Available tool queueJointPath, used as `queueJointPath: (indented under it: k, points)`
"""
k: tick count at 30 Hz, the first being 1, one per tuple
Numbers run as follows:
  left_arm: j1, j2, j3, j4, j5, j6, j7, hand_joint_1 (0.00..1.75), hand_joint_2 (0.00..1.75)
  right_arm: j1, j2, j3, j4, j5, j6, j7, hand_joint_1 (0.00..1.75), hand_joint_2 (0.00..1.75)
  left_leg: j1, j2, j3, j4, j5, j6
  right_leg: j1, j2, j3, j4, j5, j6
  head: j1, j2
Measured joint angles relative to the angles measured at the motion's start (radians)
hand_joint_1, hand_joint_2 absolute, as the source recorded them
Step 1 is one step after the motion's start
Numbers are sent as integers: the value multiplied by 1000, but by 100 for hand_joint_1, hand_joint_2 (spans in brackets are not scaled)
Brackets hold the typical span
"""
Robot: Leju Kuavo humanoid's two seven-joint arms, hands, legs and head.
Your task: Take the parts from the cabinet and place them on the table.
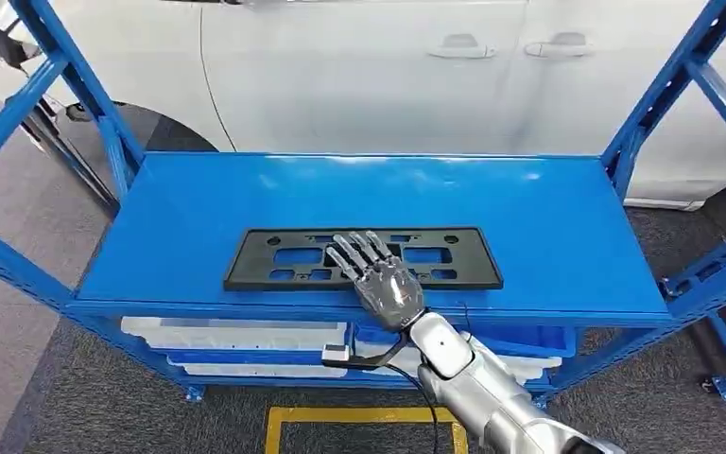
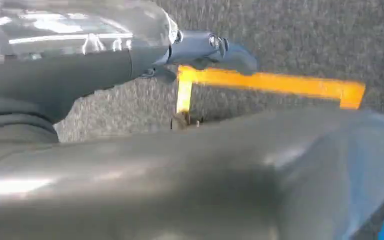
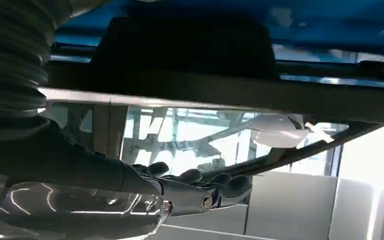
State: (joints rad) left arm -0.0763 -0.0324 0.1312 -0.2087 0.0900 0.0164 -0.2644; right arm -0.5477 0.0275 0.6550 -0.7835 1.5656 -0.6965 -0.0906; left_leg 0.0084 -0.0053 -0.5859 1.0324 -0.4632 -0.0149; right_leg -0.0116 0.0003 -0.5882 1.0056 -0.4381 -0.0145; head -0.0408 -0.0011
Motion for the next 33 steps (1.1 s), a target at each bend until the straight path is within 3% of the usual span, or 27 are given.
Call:
queueJointPath:
  k: [1, 3, 4, 5, 6, 7, 8, 9, 10, 13, 15, 16, 18, 19, 20, 21, 22, 24, 25, 28, 29, 30, 31, 33]
  points:
    - [0, -1, 0, 0, 0, -1, -1, 0, 0, -12, 0, 12, 12, 0, 0, 15, 0, 175, 1, 0, -23, 52, -35, -4, -1, -1, 0, 0, 0, -5, 0, 0]
    - [1, -1, 1, 0, -5, -1, -3, 0, 0, -29, 0, 44, 40, 0, 0, 32, 0, 175, 5, 0, -101, 217, -110, -12, 1, -1, -1, 1, 0, -7, 0, 0]
    - [3, -1, 2, 0, -6, -1, -3, 0, 0, -35, 0, 56, 51, 0, -2, 36, 0, 175, 5, 0, -131, 278, -126, -15, 1, -1, -1, 1, -1, -8, 0, 0]
    - [4, -1, 2, 0, -7, -1, -3, 0, 0, -45, 2, 69, 61, 0, -3, 40, 0, 175, 5, 0, -141, 293, -115, -16, 1, 0, 0, 1, -1, -8, 0, 0]
    - [3, -1, 3, 0, -7, -1, -3, 0, 0, -57, 4, 81, 73, 0, -3, 43, 0, 175, 5, 0, -125, 256, -83, -15, 1, 1, 2, 1, -1, -7, 0, 0]
    - [1, -1, 5, 0, -7, 0, -4, 0, 0, -65, 5, 92, 83, 0, -3, 45, 0, 175, 6, 0, -92, 185, -39, -13, 1, 1, 5, 1, -3, -6, 0, 0]
    - [0, -1, 7, 0, -7, 0, -4, 0, 0, -71, 6, 100, 90, 0, -3, 47, 0, 175, 6, 1, -45, 87, 9, -10, 0, 1, 10, 1, -5, -3, 0, 0]
    - [-1, -1, 8, 0, -8, -1, -5, 0, 0, -76, 8, 106, 98, 0, -3, 49, 0, 175, 5, 2, -4, 1, 39, -6, 1, 1, 12, 1, -7, 2, 0, 0]
    - [-2, -1, 8, 0, -9, -2, -6, 0, 0, -84, 11, 114, 105, 0, -3, 51, 0, 175, -1, 1, 7, -24, 24, -1, 9, 2, 9, 6, -10, 7, 0, 0]
    - [-3, -1, 8, 0, -18, -3, -7, 0, 0, -107, 33, 141, 133, 0, -2, 59, 0, 175, -4, -1, -2, -19, 27, 17, 6, 2, 4, 2, -4, 22, 0, 0]
    - [-5, -4, 8, 0, -19, -4, -7, 0, 0, -127, 50, 159, 153, 0, 3, 68, 0, 175, 5, 1, 3, -32, 37, 32, 5, 3, 0, 18, -20, 33, 0, 0]
    - [-9, -4, 8, 0, -20, -4, -8, 0, 0, -139, 59, 167, 160, 0, 9, 72, 0, 175, 5, 2, 2, -33, 38, 37, 5, 1, -23, 63, -53, 36, 0, 0]
    - [-13, -5, 8, 0, -24, -3, -8, 0, 0, -151, 74, 182, 179, 0, 19, 81, 0, 175, 2, 3, 0, -33, 38, 41, 4, 1, -96, 223, -129, 41, 0, 0]
    - [-13, -6, 8, 0, -27, -3, -7, 0, 0, -152, 79, 192, 188, 0, 23, 86, 0, 175, 2, 2, -1, -32, 38, 42, 4, 1, -131, 297, -153, 42, 0, 0]
    - [-12, -6, 8, 0, -31, -3, -3, 0, 0, -156, 87, 204, 200, 0, 34, 92, 49, 175, 2, 1, -1, -31, 38, 42, 4, 1, -152, 334, -154, 42, 0, 0]
    - [-12, -6, 8, 0, -33, -3, -2, 0, 0, -161, 95, 215, 207, 0, 48, 96, 168, 175, 2, 0, -1, -30, 37, 41, 4, 1, -147, 318, -133, 41, 0, 0]
    - [-13, -7, 8, 0, -39, -3, 1, 0, 0, -175, 109, 232, 217, 0, 80, 97, 175, 175, 2, 0, -1, -27, 35, 39, 4, 1, -118, 252, -89, 38, 0, 0]
    - [-20, -9, 8, 0, -43, -3, 2, 0, 0, -206, 147, 264, 235, 0, 165, 96, 175, 175, 1, 0, 0, -20, 30, 32, 5, 1, -31, 68, 0, 27, 0, 0]
    - [-23, -10, 8, 0, -45, -3, 4, 0, 0, -219, 164, 278, 245, 0, 213, 96, 175, 175, -1, 1, -3, -18, 28, 28, 7, 2, -10, 26, -8, 21, 0, 0]
    - [-30, -12, 8, 0, -53, -4, 6, 0, 0, -239, 209, 320, 268, -2, 312, 99, 175, 175, -2, 0, -7, -19, 31, 12, 15, 3, -16, 19, -5, 9, 0, 0]
    - [-30, -13, 8, 0, -54, -5, 6, 0, 0, -245, 219, 324, 270, -7, 322, 103, 175, 175, -1, 0, -6, -20, 32, 5, 14, 3, -16, 14, -2, 3, 0, 0]
    - [-30, -13, 8, 0, -55, -6, 6, 0, 0, -254, 233, 328, 273, -11, 332, 108, 175, 175, 2, 1, -11, -14, 24, 2, 5, 0, -10, 5, 5, -6, 0, 0]
    - [-30, -13, 8, 0, -57, -6, 4, 0, 0, -263, 237, 332, 278, -18, 341, 112, 175, 175, 2, 1, -19, 12, 3, -4, 5, 0, -9, 2, 5, -9, 0, 0]
    - [-31, -13, 8, 0, -59, -15, 2, 0, 0, -274, 245, 338, 287, -26, 341, 116, 166, 175, 7, 1, -85, 158, -74, -14, 5, -3, -8, 2, 5, -13, 0, 0]
